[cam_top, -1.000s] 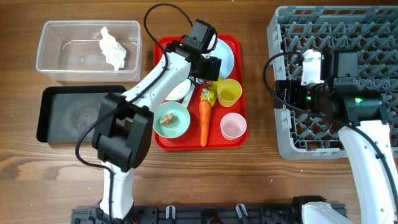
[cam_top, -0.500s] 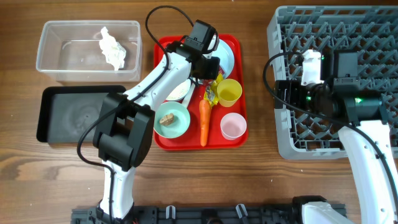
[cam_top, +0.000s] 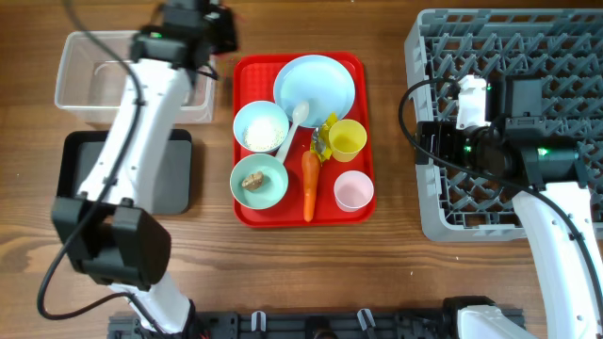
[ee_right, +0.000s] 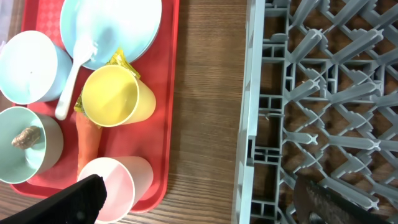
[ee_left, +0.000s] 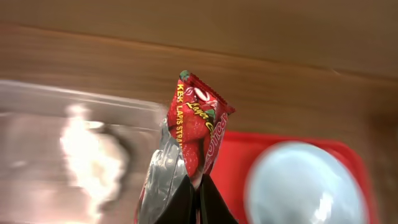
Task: Sort waste into correct bins and load items into the dishwasher rack
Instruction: 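Grasp the red snack wrapper with the left gripper and drop it in the clear bin, then reach the left gripper back to the tray and grasp the yellow wrapper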
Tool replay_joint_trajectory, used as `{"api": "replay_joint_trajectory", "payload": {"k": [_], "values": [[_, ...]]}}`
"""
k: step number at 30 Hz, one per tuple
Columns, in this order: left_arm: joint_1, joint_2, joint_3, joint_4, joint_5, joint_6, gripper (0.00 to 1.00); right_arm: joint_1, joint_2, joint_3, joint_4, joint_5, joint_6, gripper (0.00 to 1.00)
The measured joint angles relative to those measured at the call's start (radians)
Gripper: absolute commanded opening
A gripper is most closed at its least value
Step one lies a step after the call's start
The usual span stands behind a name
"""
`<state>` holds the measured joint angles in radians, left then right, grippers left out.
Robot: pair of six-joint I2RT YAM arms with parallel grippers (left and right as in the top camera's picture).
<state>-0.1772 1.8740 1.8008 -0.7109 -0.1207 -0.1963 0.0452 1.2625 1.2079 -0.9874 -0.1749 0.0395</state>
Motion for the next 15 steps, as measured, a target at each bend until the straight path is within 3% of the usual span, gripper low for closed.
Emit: {"api": "replay_joint_trajectory", "payload": {"k": [2, 4, 5, 6, 12, 15], "values": [[0.067, 0.026, 0.0, 0.006, -0.033, 0.0, 0.08, 0.0, 0.0, 0.0, 0.0, 0.0, 0.0, 0.99], [0.124, 0.071, -0.001, 0.016, -0.053, 0.001, 0.56, 0.0, 0.0, 0.0, 0.0, 0.0, 0.0, 0.99], [0.148, 0.092, -0.001, 0.016, -0.056, 0.004, 0.94, 0.0, 0.0, 0.0, 0.0, 0.0, 0.0, 0.99], [0.166, 0.109, -0.002, 0.014, -0.058, 0.002, 1.0, 0.0, 0.0, 0.0, 0.0, 0.0, 0.0, 0.99], [0.21, 0.145, -0.008, 0.0, 0.035, 0.0, 1.0, 0.0, 0.0, 0.0, 0.0, 0.0, 0.0, 0.99], [0.17, 0.142, -0.008, -0.054, 0.129, 0.001, 0.85, 0.0, 0.0, 0.0, 0.0, 0.0, 0.0, 0.99]]}}
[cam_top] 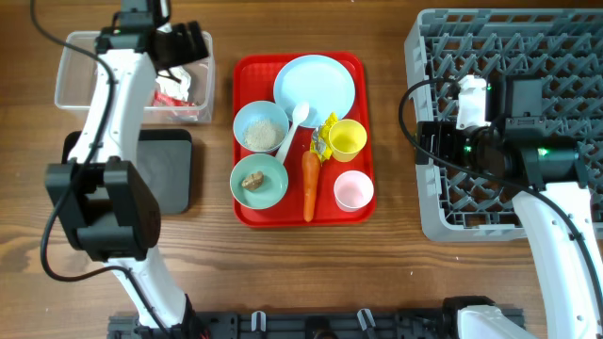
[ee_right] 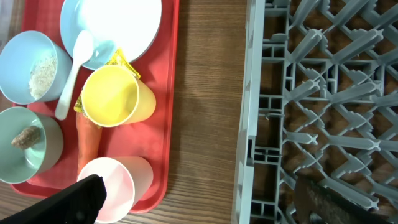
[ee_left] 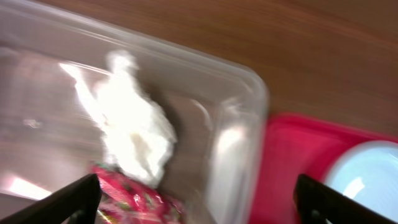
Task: Sort waste into correct bins and load items into the dishwasher rack
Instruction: 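Reach the left gripper back to the tray and grasp the yellow wrapper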
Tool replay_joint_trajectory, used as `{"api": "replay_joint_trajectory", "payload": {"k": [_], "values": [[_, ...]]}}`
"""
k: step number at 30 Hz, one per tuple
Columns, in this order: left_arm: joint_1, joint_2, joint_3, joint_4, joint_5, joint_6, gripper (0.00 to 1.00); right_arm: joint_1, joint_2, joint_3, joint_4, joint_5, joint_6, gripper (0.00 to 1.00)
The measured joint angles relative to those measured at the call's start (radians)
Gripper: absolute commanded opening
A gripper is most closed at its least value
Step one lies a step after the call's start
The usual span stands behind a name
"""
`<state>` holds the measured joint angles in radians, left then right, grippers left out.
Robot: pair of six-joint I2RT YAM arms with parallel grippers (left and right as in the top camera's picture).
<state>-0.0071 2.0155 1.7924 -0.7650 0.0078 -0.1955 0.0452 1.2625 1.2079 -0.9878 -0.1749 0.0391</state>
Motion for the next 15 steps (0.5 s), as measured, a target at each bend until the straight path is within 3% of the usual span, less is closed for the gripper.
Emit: {"api": "replay_joint_trajectory", "payload": {"k": [4, 10, 15], "values": [[-0.122, -0.011, -0.005, -0.139, 0.091, 0.004, 0.8, 0.0, 0.0, 0.0, 0.0, 0.0, 0.0, 0.99], [-0.372, -0.017, -0.125, -0.142, 0.144, -0.014, 0.82, 0.0, 0.0, 0.0, 0.0, 0.0, 0.0, 1.0], [-0.455, -0.017, -0.174, -0.106, 0.155, -0.097, 0.8, 0.0, 0.0, 0.0, 0.0, 0.0, 0.0, 0.99]]}}
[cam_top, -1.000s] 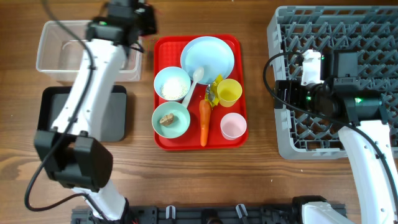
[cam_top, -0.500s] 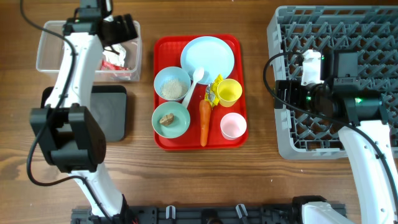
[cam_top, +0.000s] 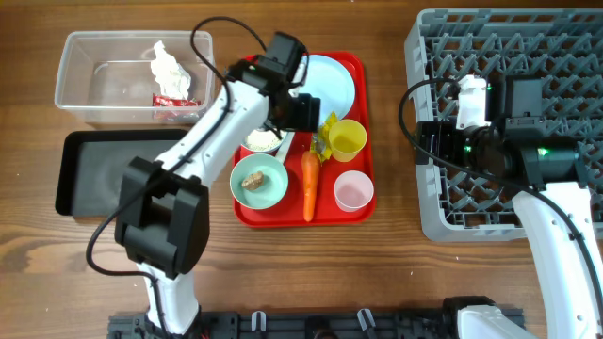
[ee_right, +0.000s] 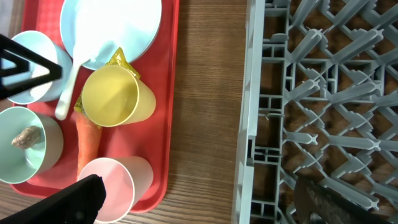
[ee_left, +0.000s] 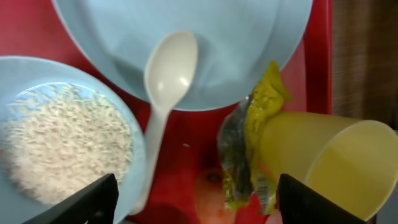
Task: Sort waste into correct bins and load items into the dishwasher rack
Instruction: 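Reach the left gripper back to the tray and grasp the yellow wrapper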
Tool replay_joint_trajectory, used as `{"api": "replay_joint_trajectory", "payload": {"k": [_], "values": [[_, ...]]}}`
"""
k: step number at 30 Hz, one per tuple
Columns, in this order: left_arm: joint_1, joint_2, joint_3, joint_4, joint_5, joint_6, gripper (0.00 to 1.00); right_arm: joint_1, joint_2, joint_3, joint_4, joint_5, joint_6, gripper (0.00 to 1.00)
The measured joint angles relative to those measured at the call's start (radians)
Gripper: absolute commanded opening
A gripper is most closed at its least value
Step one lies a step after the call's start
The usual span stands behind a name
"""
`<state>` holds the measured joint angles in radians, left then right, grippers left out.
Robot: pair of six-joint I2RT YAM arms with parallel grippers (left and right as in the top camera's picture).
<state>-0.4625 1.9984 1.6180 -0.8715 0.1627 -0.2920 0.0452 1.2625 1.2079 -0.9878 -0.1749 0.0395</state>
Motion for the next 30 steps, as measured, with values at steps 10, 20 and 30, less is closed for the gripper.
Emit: {"api": "replay_joint_trajectory", "payload": {"k": [10, 20, 30], "values": [[-0.034, 0.0, -0.11, 0.182, 0.047, -0.159, 0.6, 0.0, 0.0, 0.0, -0.005, 0.0, 0.0, 0.99], [-0.045, 0.0, -0.19, 0.267, 0.083, -0.211, 0.4, 0.0, 0.0, 0.0, -0.008, 0.0, 0.0, 1.0], [-0.085, 0.0, -0.192, 0.312, 0.087, -0.231, 0.27, 0.0, 0.0, 0.0, -0.019, 0.0, 0.0, 0.99]]}}
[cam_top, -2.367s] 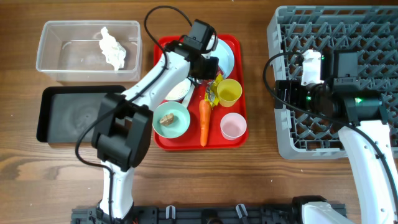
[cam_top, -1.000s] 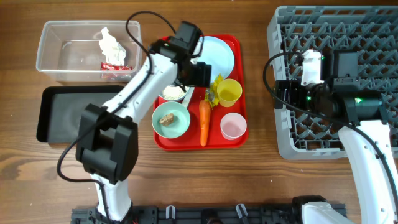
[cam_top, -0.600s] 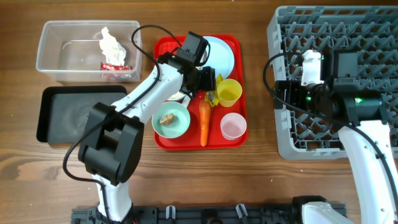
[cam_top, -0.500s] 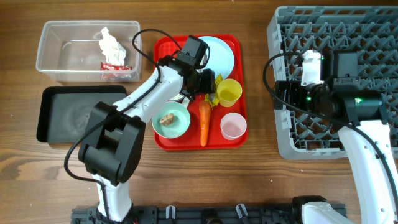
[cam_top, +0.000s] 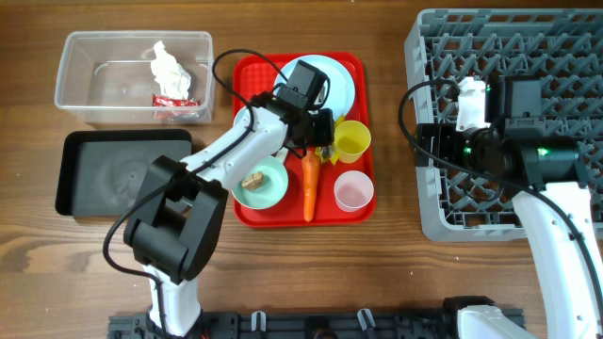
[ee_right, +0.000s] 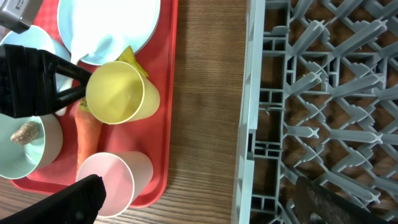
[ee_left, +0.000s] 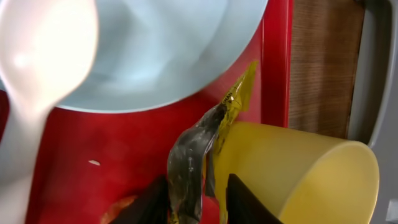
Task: Sort waste into correct bins and load items into the dishwasher rack
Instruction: 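Reach the left gripper back to the tray and grasp the yellow wrapper, then drop the yellow wrapper into the clear bin with the left gripper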
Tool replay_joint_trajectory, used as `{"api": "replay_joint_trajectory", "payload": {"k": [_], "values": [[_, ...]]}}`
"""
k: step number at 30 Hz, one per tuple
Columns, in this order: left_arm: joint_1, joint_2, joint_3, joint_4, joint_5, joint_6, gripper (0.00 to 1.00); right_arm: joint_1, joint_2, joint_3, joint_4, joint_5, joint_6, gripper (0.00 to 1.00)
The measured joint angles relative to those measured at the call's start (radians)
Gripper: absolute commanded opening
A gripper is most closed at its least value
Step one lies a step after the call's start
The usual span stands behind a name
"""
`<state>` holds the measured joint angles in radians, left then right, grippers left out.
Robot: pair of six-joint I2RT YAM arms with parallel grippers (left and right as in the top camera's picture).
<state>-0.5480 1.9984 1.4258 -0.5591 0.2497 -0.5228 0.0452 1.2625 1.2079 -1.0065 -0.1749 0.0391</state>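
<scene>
A crumpled yellow and silver wrapper (ee_left: 193, 155) stands on the red tray (cam_top: 325, 215) against a yellow cup (ee_left: 292, 168) lying on its side. My left gripper (ee_left: 198, 183) is low over the tray, open. Its jaws stand one on each side of the wrapper, with a gap on the cup side. A light blue plate (ee_left: 161, 50) and a white spoon (ee_left: 43, 43) lie just behind. My right gripper (ee_right: 199, 183) hangs wide open and empty over the bare wood between the tray and the grey dishwasher rack (ee_right: 323, 93).
The tray also holds a carrot (cam_top: 308, 184), a pink cup (cam_top: 353, 191) and a green bowl (cam_top: 264, 184) with a brown scrap. The clear bin (cam_top: 137, 36) at the far left holds a white tissue (cam_top: 165, 66) and a red wrapper (cam_top: 174, 102). A black bin (cam_top: 113, 174) lies below it.
My left gripper was wide open above the spoon and the yellow wrapper. Now it is lower and further right, its jaws narrowed on either side of that wrapper. The right arm has not moved.
My left gripper was shut on a red wrapper beside the clear bin. Half a second later it was open over the bin, with the red wrapper lying inside by the tissue. Then it was open over the tray, and now it straddles the yellow wrapper.
</scene>
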Motion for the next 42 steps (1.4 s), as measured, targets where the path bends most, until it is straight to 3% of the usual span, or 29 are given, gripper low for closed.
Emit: {"api": "replay_joint_trajectory", "payload": {"k": [7, 11, 20, 24, 31, 42], "values": [[-0.001, 0.0, 0.0, 0.003, 0.003, -0.006, 0.2, 0.0, 0.0, 0.0, 0.0, 0.0, 0.0, 1.0], [-0.001, 0.027, 0.0, 0.01, 0.003, -0.006, 0.04, 0.0, 0.0, 0.0, 0.0, 0.0, 0.0, 1.0], [-0.001, 0.05, -0.002, 0.04, 0.007, -0.01, 0.04, 0.0, 0.0, 0.0, 0.0, 0.0, 0.0, 1.0], [0.016, 0.024, -0.001, -0.018, 0.028, 0.017, 0.04, 0.0, 0.0, 0.0, 0.0, 0.0, 0.0, 1.0], [0.174, -0.245, 0.03, -0.071, 0.004, 0.06, 0.04, 0.0, 0.0, 0.0, -0.001, 0.0, 0.0, 0.99], [0.56, -0.267, 0.032, -0.024, -0.172, 0.122, 0.04, 0.0, 0.0, 0.0, 0.0, 0.0, 0.0, 1.0]]}}
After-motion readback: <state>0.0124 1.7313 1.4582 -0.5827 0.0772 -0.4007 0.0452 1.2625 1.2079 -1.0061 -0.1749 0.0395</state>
